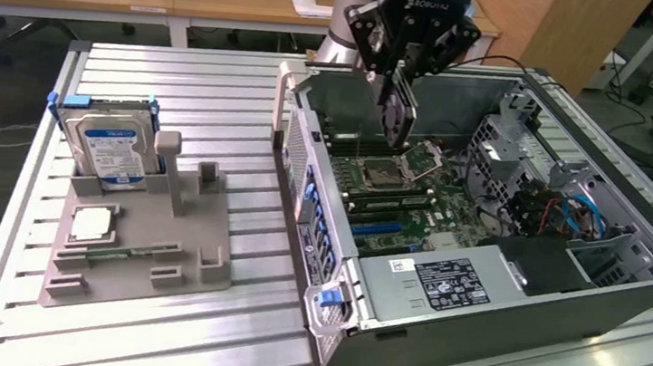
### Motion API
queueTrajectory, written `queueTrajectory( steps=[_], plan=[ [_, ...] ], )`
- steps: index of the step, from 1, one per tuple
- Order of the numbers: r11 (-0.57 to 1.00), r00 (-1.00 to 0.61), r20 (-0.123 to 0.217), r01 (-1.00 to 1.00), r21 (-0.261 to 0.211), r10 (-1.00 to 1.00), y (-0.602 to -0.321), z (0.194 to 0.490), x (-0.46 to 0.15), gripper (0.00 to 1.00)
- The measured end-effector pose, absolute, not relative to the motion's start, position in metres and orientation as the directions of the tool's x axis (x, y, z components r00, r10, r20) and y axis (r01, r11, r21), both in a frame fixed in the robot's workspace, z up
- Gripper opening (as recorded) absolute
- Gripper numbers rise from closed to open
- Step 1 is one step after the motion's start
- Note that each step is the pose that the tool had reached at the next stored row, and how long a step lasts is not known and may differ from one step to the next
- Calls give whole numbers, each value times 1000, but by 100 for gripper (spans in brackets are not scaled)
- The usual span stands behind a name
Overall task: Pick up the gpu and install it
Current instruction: 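Pick up the gpu and move the gpu toward the slot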
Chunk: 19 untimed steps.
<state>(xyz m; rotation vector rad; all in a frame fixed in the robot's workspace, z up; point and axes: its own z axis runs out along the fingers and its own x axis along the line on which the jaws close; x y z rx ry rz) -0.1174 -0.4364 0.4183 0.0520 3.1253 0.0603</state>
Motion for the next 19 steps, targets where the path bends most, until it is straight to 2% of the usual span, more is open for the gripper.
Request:
queueTrajectory(
  steps=[19],
  plan=[
    [999,-999,-15,29,39,30,-436,417,-91,28]
  ],
)
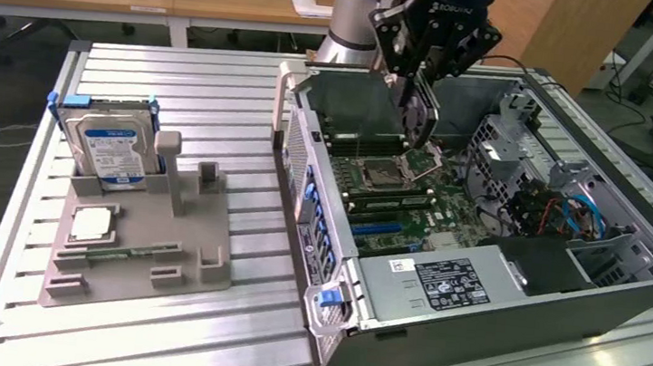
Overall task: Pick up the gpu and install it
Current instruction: 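Pick up the gpu and move the gpu toward the slot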
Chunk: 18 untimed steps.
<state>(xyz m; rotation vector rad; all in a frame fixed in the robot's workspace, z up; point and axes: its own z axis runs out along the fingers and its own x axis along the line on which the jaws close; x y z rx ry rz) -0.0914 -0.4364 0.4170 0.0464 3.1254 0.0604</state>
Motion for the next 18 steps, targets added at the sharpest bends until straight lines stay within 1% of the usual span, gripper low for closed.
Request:
queueTrajectory(
  steps=[18],
  plan=[
    [999,-1000,-15,-26,39,-26,-436,415,-50,28]
  ],
)
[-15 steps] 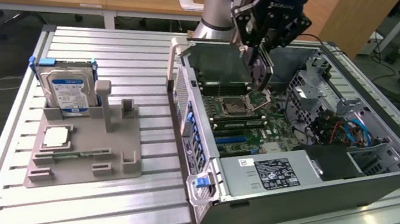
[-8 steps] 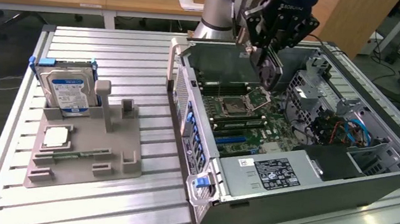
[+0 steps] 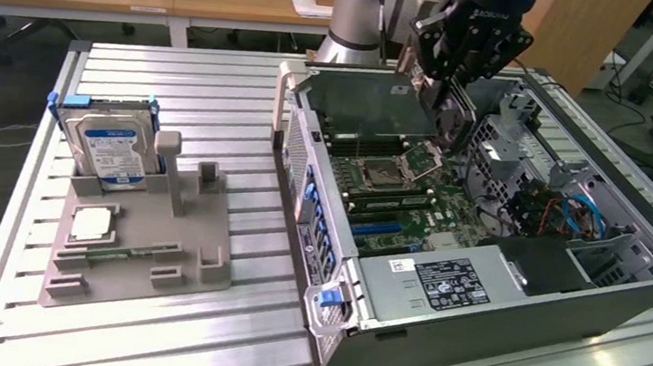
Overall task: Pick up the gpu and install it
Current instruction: 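Pick up the gpu and move the gpu toward the slot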
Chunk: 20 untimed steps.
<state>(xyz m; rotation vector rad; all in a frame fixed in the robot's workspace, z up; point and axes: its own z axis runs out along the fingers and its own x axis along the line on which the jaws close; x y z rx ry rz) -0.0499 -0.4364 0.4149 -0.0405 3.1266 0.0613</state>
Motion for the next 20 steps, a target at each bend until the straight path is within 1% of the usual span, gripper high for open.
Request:
queueTrajectory(
  steps=[20],
  plan=[
    [998,-999,-15,-50,39,-49,-436,411,-24,28]
  ],
)
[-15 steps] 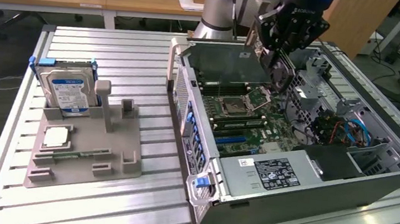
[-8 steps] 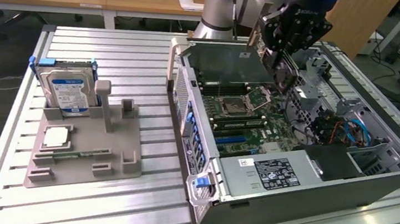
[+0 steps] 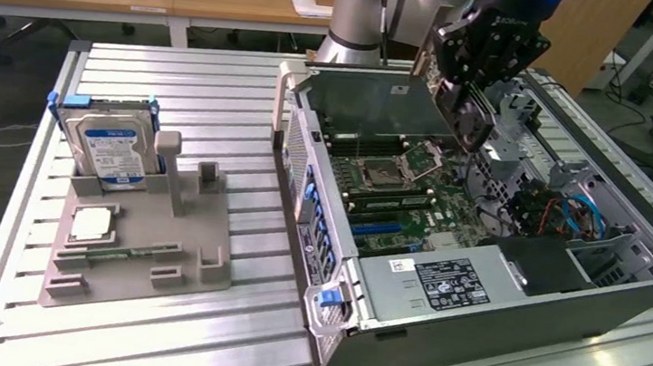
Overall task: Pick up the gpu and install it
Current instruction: 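Pick up the gpu and move the gpu toward the slot, then insert the gpu into the slot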
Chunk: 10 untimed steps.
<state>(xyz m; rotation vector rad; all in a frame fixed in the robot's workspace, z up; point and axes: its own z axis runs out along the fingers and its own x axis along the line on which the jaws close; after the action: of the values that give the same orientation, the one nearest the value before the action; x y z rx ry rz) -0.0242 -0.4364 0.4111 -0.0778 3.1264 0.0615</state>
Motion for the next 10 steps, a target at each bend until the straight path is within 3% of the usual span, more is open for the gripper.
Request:
queueTrajectory(
  steps=[10],
  plan=[
    [998,-999,-15,-51,39,-50,-436,411,-22,28]
  ],
)
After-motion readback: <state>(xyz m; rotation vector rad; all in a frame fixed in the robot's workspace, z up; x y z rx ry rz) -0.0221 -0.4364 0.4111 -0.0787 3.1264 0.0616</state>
